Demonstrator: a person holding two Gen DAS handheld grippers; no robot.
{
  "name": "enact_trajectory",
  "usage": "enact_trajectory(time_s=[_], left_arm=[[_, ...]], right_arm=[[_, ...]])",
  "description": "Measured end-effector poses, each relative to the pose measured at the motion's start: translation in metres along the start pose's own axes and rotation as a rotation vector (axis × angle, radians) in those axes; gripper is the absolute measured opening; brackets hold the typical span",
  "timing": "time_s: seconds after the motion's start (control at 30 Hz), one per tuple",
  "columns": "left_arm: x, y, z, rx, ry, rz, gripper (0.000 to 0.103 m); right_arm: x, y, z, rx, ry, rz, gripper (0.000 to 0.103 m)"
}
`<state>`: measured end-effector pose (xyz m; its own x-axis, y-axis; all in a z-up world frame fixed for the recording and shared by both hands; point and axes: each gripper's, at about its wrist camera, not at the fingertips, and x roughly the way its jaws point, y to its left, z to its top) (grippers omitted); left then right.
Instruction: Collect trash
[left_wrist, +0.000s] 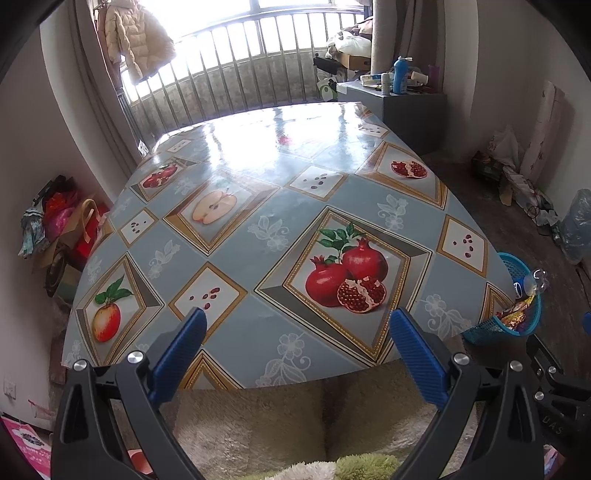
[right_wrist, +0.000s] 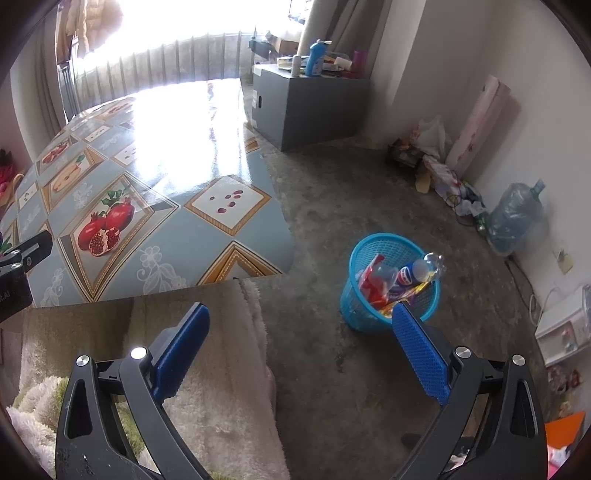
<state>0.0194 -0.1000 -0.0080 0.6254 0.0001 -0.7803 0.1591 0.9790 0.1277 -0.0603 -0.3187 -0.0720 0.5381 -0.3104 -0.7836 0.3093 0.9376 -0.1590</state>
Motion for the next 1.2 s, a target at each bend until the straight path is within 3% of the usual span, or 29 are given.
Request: enact_trajectory(time_s=[1.2], left_arm=[[-0.0025,-0.0006,-0.0008,0.009,0.004,-0.022,0.097]], right_arm=[[-0.0106,-0.0020,-0.0001,0.011,-0.019,-0.016,0.095]])
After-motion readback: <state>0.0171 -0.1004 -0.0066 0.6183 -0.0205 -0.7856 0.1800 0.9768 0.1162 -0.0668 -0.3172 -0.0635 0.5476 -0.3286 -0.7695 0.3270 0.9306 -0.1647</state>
